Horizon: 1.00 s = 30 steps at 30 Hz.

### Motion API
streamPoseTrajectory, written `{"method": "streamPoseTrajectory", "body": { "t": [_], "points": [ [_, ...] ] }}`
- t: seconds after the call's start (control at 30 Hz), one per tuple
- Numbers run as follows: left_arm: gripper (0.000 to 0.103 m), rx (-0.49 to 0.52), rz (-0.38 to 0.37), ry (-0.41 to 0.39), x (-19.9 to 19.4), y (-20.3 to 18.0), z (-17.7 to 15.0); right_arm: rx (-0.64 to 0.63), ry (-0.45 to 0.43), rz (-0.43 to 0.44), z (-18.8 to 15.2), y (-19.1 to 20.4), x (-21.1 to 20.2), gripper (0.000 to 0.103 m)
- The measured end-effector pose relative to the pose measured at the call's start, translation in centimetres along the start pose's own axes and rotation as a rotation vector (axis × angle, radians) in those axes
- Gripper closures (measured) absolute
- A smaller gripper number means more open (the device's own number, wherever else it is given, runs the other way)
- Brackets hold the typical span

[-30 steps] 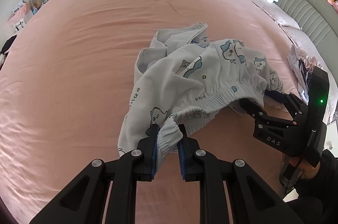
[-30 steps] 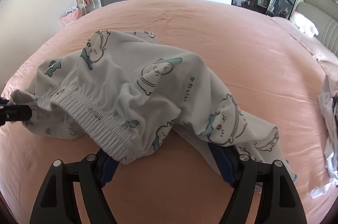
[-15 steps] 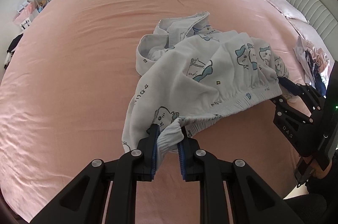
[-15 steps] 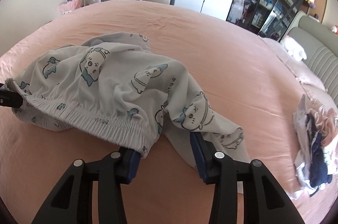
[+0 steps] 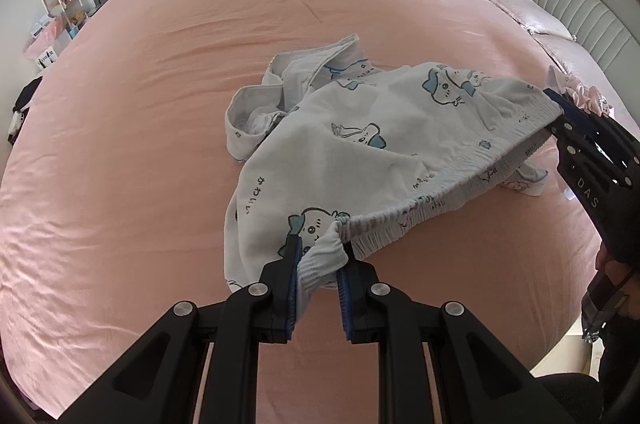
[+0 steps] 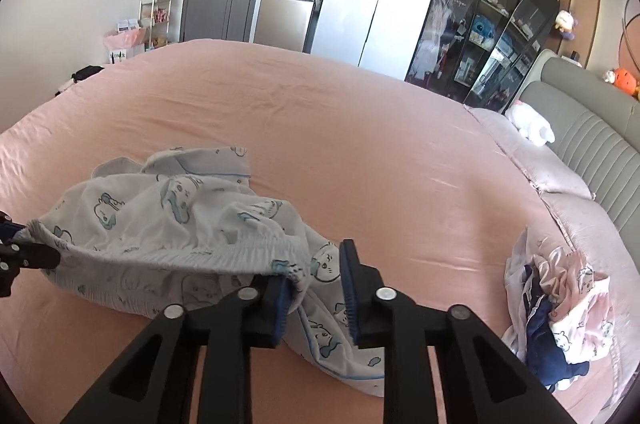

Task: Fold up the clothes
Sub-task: 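Lift the pants with both grippers, pulling them apart to stretch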

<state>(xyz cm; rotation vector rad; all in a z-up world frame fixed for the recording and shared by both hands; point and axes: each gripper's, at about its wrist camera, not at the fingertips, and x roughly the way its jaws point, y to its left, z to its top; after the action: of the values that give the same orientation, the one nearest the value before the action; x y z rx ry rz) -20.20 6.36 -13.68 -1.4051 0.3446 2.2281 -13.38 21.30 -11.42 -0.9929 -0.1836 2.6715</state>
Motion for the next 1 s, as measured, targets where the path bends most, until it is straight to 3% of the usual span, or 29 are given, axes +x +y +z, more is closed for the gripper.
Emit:
{"method": "streamPoseTrajectory", "body": {
  "t": [0.4, 0.6, 1.0],
  "points": [
    [0.088, 0.014, 0.014, -0.025, -1.7, -1.1, 0.4, 0.153, 0.063, 0.21, 2.7, -3.6, -0.6, 0.095],
    [0.088, 0.002, 0.025, -0.047, -2.4, -1.9, 1.2, 0.179, 0.069, 0.266, 4.0, -4.8, -1.1, 0.095],
    [0.088, -0.025, 0.05, -0.137, -6.5, -1.2, 4.2, 0.105, -0.015, 0.27, 8.3, -5.4, -5.6, 0.095]
  ]
}}
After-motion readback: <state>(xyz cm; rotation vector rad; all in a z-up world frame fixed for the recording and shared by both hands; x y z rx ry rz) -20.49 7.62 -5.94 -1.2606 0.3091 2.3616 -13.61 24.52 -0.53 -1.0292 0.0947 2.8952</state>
